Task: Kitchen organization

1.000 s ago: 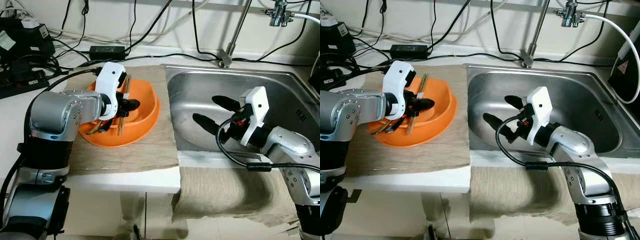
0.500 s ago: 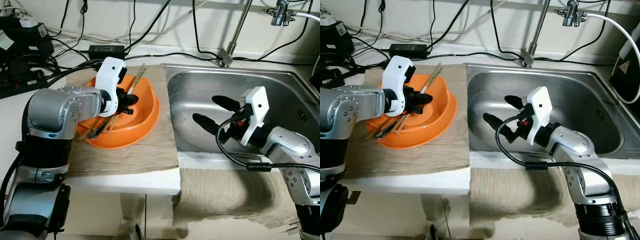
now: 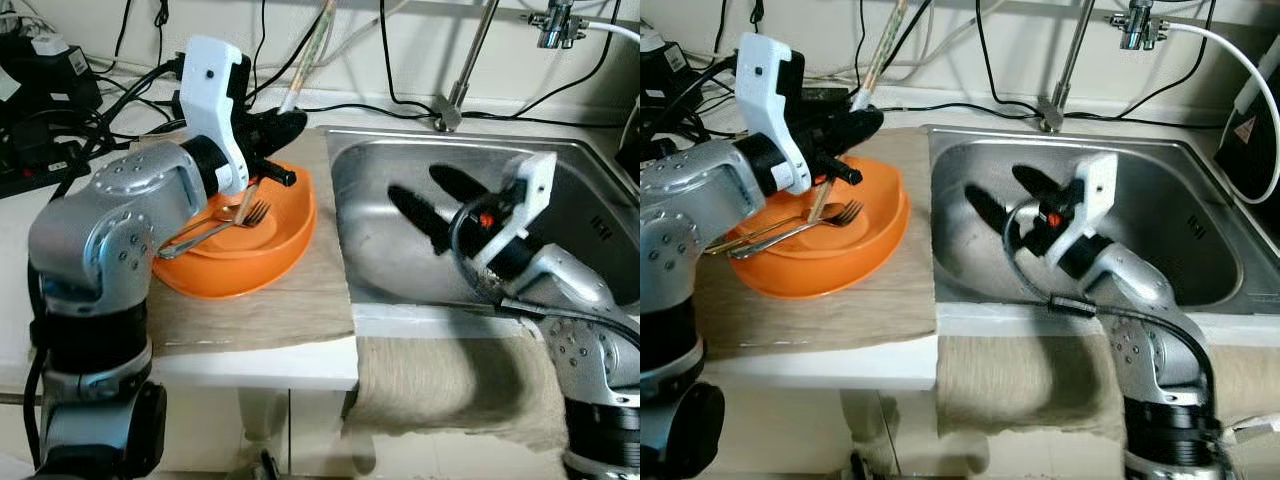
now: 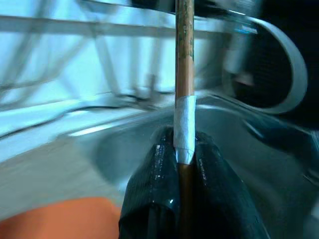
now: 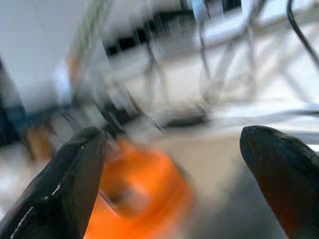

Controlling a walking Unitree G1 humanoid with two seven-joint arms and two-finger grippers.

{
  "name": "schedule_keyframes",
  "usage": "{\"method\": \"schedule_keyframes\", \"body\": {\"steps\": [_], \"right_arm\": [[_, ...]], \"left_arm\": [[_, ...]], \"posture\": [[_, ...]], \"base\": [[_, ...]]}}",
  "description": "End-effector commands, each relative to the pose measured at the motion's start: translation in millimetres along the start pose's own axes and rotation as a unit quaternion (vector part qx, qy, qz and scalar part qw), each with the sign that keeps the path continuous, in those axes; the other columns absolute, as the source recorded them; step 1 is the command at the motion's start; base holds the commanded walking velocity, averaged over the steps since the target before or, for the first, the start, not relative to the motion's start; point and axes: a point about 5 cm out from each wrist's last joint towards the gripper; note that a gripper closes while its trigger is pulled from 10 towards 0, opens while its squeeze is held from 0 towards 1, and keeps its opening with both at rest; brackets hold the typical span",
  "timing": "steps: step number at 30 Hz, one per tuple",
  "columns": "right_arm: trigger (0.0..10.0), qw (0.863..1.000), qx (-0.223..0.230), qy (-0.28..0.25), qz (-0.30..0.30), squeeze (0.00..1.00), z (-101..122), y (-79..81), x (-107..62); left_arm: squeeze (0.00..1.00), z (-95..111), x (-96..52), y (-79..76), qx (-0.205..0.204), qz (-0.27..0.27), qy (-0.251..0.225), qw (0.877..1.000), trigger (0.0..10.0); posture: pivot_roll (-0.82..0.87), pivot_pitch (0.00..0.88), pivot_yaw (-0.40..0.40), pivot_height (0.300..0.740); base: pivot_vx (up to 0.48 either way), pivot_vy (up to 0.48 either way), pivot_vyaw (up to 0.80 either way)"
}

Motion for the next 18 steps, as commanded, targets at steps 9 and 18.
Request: {"method": "schedule_keyframes", "body": {"steps": [9, 18], "right_arm": [[10.0, 0.986, 0.109, -0.069, 0.104, 1.00, 24.2, 27.7, 8.9], [0.0, 0.986, 0.118, -0.038, 0.112, 0.00, 24.0, 29.6, 6.7]], "left_arm": [[0.00, -20.9, -1.7, -34.4, -0.024, -0.127, 0.058, 0.990, 0.0], [0.00, -21.6, -4.5, -40.2, -0.047, -0.158, 0.059, 0.985, 0.0]], "posture": [[-0.01, 0.000, -0.032, 0.740], [-0.02, 0.000, -0.033, 0.740]], "base": [[0.000, 0.000, 0.00], [0.000, 0.000, 0.00]]}}
Point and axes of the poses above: a point about 5 cm out from each wrist's last joint towards the gripper, its own x axis pointing out of the wrist towards the gripper, its own z axis along the axis of the wrist's last joint, y = z × x, and after that the axes turned 9 degrees about -x, right-handed
